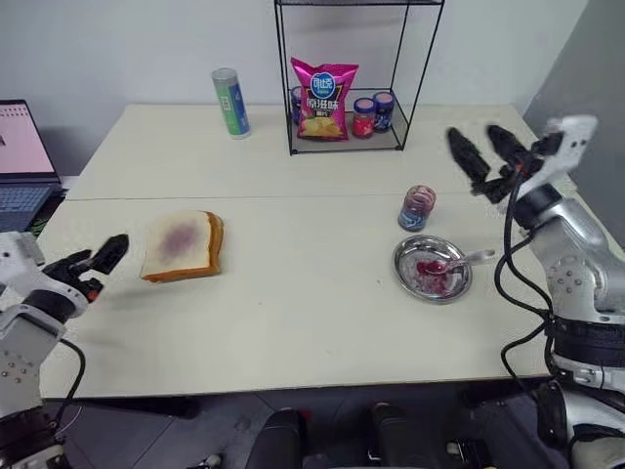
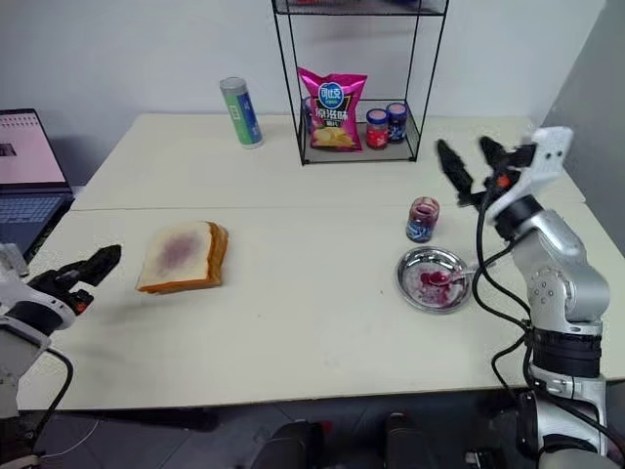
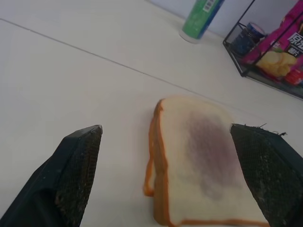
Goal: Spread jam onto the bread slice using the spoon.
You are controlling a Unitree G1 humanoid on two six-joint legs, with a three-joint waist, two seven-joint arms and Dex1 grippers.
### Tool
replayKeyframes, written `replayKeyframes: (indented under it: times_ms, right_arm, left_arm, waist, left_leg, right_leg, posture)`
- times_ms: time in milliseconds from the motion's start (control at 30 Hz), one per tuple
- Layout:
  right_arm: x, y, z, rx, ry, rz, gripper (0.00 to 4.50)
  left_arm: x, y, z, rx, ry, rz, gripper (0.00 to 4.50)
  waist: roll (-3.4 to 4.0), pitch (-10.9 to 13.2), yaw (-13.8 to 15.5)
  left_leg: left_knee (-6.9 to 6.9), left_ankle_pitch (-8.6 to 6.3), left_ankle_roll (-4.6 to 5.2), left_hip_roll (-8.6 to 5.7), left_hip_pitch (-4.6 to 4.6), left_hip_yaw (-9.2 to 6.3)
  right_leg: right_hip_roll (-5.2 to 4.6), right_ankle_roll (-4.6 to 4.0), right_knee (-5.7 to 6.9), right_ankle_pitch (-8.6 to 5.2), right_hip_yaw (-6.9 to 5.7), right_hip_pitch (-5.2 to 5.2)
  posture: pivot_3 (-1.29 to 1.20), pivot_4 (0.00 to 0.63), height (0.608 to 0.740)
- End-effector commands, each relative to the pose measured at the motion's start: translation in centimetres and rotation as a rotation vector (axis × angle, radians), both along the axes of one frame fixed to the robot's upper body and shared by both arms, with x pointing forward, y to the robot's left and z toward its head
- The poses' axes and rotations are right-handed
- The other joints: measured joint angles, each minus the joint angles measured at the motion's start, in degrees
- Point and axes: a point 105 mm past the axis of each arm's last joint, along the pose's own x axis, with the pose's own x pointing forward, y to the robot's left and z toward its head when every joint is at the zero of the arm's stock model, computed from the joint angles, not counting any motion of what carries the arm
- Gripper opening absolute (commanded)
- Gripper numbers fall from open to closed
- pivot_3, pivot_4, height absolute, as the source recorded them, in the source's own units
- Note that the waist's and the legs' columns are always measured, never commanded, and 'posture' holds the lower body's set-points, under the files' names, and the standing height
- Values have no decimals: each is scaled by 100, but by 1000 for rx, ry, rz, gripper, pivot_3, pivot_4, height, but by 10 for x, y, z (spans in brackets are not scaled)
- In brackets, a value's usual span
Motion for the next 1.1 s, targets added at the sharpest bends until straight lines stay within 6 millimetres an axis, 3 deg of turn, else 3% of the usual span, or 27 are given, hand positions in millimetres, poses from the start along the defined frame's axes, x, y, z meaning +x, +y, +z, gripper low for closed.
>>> replayKeyframes:
  times_ms: [33, 133, 300, 533, 1000, 1100]
  right_arm:
    - [-39, 62, -10, -31, 82, 378, 4432]
    - [-52, 84, -28, -80, 131, 511, 4432]
    - [-56, 103, -43, -105, 172, 581, 4432]
    - [-58, 104, -64, -210, 170, 565, 4432]
    - [-50, 107, -53, -160, 134, 513, 4500]
    - [-50, 108, -51, -153, 131, 518, 4500]
  left_arm:
    - [2, -13, 3, 35, 1, -43, 4500]
    - [9, -25, -5, 50, 12, -66, 4500]
    - [20, -34, -22, 60, 47, -80, 4500]
    - [26, -36, -23, 55, 30, -78, 4500]
    - [21, -23, -24, 86, 57, -60, 1299]
    - [20, -23, -25, 102, 63, -59, 849]
  waist:
    - [0, 0, 2]
    - [0, 0, 27]
    - [-1, 0, 91]
    - [-2, -1, 113]
    - [-2, -1, 105]
    - [-2, -1, 105]
  left_leg:
    - [1, 0, 0, 0, -1, 0]
    - [4, 1, 0, 0, 0, 0]
    - [7, 0, -1, -2, -2, 5]
    - [6, 0, -1, -2, -7, 6]
    - [3, -1, -3, -1, -9, 6]
    - [3, -1, -3, -1, -9, 6]
  right_leg:
    - [-1, -4, -1, -2, 0, -1]
    - [-1, -9, 0, -6, 0, -1]
    - [-2, -8, -6, -5, 3, -1]
    - [-2, -8, -5, -5, 2, -10]
    - [-2, -8, -4, -6, 2, -16]
    - [-3, -8, -5, -6, 2, -15]
  posture:
    - [0, 150, 740]
    - [0, 150, 740]
    - [0, 150, 740]
    - [0, 150, 740]
    - [0, 150, 740]
    - [0, 150, 740]
